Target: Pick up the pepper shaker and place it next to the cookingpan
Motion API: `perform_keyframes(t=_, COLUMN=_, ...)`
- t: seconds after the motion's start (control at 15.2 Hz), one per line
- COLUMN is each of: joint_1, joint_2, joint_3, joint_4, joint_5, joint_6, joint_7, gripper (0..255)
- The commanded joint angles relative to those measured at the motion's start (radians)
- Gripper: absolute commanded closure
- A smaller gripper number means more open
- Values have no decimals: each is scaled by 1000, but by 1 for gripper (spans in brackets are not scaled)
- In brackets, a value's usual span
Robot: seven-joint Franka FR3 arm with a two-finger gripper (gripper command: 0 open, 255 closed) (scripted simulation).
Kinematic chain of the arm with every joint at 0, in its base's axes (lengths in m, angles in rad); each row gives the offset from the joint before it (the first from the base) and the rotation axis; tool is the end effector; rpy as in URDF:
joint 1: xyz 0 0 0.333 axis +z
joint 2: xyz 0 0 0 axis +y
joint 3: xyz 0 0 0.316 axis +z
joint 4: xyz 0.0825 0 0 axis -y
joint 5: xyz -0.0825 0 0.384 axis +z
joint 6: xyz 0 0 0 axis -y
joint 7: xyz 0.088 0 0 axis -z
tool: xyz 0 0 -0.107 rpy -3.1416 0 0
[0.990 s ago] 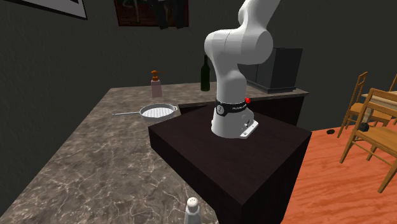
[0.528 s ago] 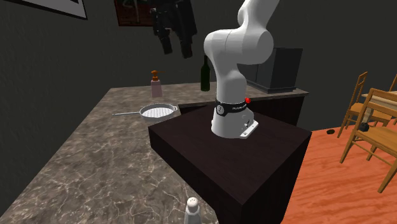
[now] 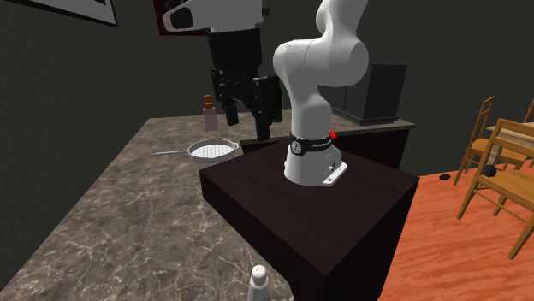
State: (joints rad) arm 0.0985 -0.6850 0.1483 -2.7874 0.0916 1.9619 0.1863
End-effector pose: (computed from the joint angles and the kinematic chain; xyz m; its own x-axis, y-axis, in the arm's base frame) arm 0.3000 0.0763 0.3859 0.9902 -0.0231 -0.1376 -0.0176 -0.9990 0.0410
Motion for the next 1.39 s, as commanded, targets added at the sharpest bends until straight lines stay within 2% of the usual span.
perform_keyframes(t=0.0, joint_1=14, joint_2=56, joint_3=28, joint_4=-28, joint_5=9, joint_6=104, joint_7=13, gripper=0)
perform_keyframes(t=0.4, joint_1=40, joint_2=275, joint_3=122, joint_4=-79, joint_5=10, joint_6=420, joint_7=75, gripper=0)
perform_keyframes(t=0.66, joint_1=16, joint_2=470, joint_3=197, joint_4=-72, joint_5=-64, joint_6=633, joint_7=162, gripper=0)
perform_keyframes(t=0.79, joint_1=-17, joint_2=578, joint_3=236, joint_4=-54, joint_5=-162, joint_6=730, joint_7=246, gripper=0)
perform_keyframes(t=0.86, joint_1=-37, joint_2=634, joint_3=252, joint_4=-42, joint_5=-238, joint_6=774, joint_7=307, gripper=0)
perform_keyframes(t=0.99, joint_1=-58, joint_2=752, joint_3=249, joint_4=-3, joint_5=-452, joint_6=844, joint_7=476, gripper=0)
perform_keyframes(t=1.12, joint_1=-16, joint_2=859, joint_3=184, joint_4=48, joint_5=-670, joint_6=886, joint_7=650, gripper=0)
perform_keyframes(t=1.32, joint_1=34, joint_2=918, joint_3=110, joint_4=69, joint_5=-767, joint_6=919, joint_7=724, gripper=0)
